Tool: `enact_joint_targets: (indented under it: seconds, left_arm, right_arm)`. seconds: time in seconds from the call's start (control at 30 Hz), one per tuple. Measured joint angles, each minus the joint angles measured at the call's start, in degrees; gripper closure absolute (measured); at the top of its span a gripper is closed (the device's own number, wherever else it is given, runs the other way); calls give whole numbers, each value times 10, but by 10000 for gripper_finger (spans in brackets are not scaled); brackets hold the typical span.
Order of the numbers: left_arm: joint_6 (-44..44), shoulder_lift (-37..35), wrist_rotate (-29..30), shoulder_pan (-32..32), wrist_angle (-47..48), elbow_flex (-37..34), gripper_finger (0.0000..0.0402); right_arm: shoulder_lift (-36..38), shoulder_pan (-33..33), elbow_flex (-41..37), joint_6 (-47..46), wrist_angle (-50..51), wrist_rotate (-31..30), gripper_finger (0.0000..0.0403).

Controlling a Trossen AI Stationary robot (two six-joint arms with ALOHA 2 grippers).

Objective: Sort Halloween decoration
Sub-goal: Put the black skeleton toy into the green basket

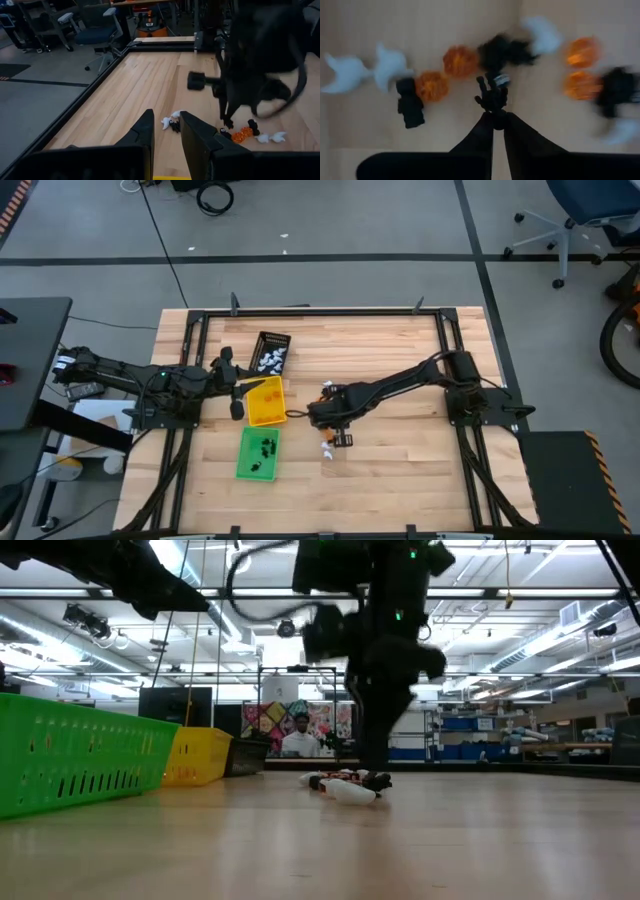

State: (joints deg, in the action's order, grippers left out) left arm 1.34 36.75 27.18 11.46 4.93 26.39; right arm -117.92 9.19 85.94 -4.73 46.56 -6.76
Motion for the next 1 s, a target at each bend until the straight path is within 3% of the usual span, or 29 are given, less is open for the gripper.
enact_joint_targets:
  seconds: [0.17, 0.4, 0.53, 1.0]
  left_arm:
    - [2, 0, 0, 0, 0, 0, 333]
    - [15, 0, 0, -1, 0, 0, 333]
    - [21, 0, 0, -14, -4, 0, 333]
    - [54, 0, 0, -26, 10, 0, 333]
  right_arm:
    - [21, 10, 0, -9, -29, 8, 369]
    - [15, 25, 1, -5, -196, 46, 368]
    - [3, 27, 16, 9, -241, 50, 368]
    - [-136, 31, 222, 89, -264, 68, 366]
